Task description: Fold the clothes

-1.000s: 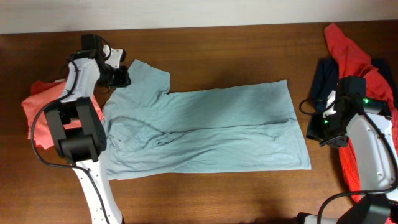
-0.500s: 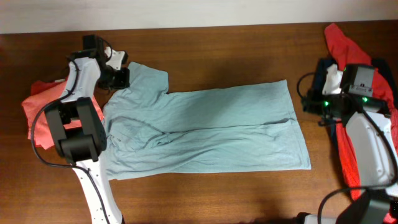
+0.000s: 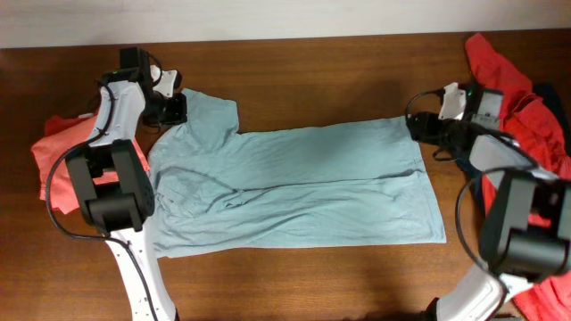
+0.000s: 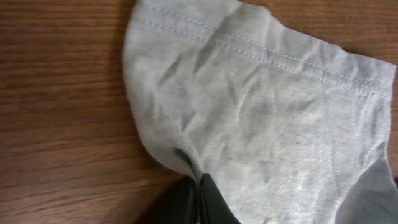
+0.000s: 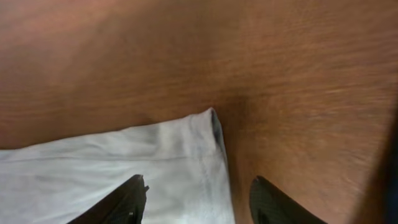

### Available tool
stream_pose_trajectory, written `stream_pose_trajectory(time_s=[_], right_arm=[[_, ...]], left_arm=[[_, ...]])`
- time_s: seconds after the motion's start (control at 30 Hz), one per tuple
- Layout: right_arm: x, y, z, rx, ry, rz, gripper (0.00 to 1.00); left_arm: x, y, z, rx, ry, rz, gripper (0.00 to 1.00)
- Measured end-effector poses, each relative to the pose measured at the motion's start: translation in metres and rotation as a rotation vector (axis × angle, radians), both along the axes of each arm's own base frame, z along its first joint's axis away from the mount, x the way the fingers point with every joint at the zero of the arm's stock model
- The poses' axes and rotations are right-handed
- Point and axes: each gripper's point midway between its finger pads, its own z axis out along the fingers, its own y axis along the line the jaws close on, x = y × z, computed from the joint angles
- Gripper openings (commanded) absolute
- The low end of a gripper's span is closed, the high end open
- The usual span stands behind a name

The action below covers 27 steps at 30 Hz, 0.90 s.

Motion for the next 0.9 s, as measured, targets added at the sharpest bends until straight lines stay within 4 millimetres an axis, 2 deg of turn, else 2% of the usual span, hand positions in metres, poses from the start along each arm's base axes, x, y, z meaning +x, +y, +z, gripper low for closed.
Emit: stream_pose_trajectory(time_s=[0.13,0.47,0.83,0.9], right_arm=[[0.005,0.001,-0.023,0.027,0.009,-0.002,0.59],[0.022,-0.001,-0.013,0.031,-0.075,-0.014,0.47],[0.031,0.015,-0.017,0.028,-0.099,0.018,0.49],[0.03,0.017,-0.023,0.028,-0.088,0.021,0.55]], left_arm=[[0.0,-0.002,0.0,-0.002,0.002,0.003,0.05],[-0.001,-0.001,0.0,0.001,0.007,0.009,0.05],[-0.002,-0.001,-0.001,0.001,0.012,0.012,0.05],[-0.002,-0.001,-0.001,0.001,0.012,0.012,0.05]])
